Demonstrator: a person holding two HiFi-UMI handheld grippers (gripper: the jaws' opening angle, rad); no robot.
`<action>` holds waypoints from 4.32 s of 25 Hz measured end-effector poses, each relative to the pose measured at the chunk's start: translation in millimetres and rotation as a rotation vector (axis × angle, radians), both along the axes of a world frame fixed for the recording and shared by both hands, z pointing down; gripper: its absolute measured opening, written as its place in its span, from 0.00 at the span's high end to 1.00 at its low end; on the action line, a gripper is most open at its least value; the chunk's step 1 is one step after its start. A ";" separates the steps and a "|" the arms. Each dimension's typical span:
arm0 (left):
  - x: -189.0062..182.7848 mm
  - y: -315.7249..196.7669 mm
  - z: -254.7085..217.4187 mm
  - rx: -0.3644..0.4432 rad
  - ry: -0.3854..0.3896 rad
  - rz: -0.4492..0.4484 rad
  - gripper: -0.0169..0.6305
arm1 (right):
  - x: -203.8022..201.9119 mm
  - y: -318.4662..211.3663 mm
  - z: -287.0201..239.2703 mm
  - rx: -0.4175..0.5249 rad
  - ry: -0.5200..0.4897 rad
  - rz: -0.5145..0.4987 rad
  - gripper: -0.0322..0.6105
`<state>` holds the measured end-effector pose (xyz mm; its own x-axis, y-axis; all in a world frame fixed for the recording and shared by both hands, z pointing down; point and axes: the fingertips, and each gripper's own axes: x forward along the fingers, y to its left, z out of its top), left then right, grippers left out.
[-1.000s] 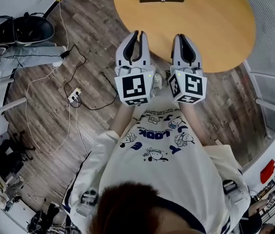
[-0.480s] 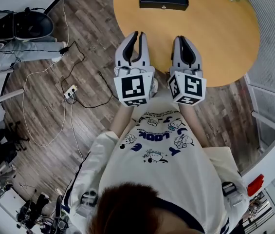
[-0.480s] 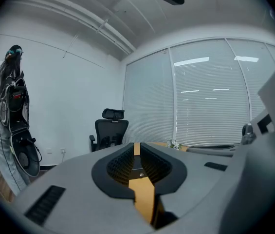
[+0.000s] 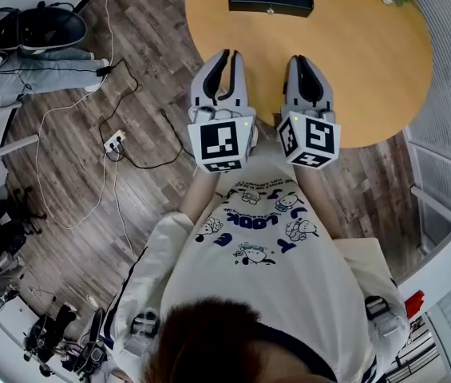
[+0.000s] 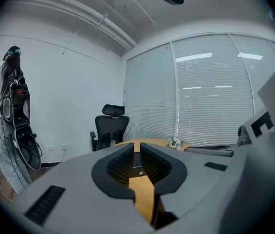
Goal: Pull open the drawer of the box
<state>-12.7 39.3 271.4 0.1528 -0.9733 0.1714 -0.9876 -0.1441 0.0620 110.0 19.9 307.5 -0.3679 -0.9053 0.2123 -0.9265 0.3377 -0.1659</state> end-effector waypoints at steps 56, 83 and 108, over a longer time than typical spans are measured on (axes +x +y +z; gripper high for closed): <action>-8.8 -154.7 108.5 -0.276 0.029 0.206 0.90 | -32.5 -138.5 131.8 -0.352 0.019 0.110 0.78; -16.4 -171.4 153.0 -0.380 0.038 0.194 0.90 | -25.3 -160.1 198.6 -0.487 0.067 0.123 0.74; -23.7 -169.3 167.2 -0.413 0.044 0.186 0.90 | -30.4 -169.0 211.0 -0.485 0.095 0.121 0.82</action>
